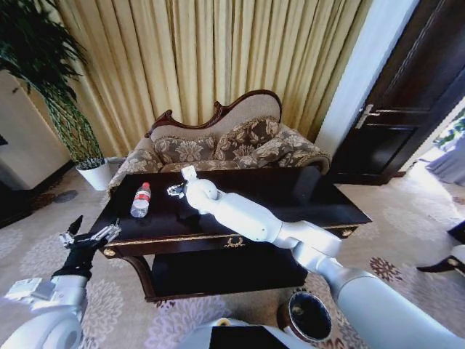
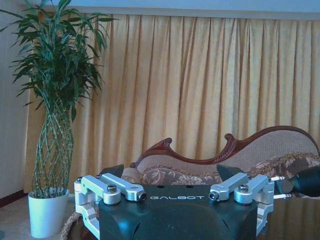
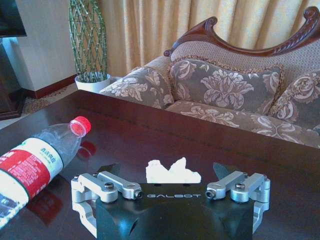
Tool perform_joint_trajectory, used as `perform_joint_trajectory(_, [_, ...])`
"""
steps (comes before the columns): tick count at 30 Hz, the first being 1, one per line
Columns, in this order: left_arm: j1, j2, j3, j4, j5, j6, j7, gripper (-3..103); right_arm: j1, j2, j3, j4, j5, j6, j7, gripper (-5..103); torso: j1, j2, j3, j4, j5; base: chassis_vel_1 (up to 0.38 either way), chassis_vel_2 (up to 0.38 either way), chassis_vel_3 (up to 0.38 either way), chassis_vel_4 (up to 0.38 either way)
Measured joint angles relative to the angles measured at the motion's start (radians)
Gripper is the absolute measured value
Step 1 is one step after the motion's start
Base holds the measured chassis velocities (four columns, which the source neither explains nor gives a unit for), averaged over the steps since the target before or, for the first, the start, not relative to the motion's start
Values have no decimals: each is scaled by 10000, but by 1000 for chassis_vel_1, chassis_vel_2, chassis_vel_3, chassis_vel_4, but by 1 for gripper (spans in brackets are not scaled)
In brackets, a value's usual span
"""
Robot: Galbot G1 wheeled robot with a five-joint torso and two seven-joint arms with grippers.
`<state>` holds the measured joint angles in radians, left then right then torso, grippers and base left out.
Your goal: Move to the front of the table and place the trash on the table into the trash bin.
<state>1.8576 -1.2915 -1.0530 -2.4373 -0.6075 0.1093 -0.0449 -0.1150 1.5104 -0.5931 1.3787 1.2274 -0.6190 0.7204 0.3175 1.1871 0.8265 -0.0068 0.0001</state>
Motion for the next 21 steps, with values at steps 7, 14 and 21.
perform_joint_trajectory(7, [-30,28,-19,31,-21,-8,15,100,-134,305,150,-368,-164,-1,3,100,0,0,0,0,0,0,0,0,0])
perform_joint_trajectory(14, [-40,9,-29,71,-24,-23,27,100,-288,581,268,-775,-409,72,-51,95,0,0,0,-1,1,0,0,0,0])
perform_joint_trajectory(21, [-47,9,-96,81,-63,-35,33,100,-305,724,248,-985,-565,149,-117,73,0,0,0,0,1,0,0,0,0])
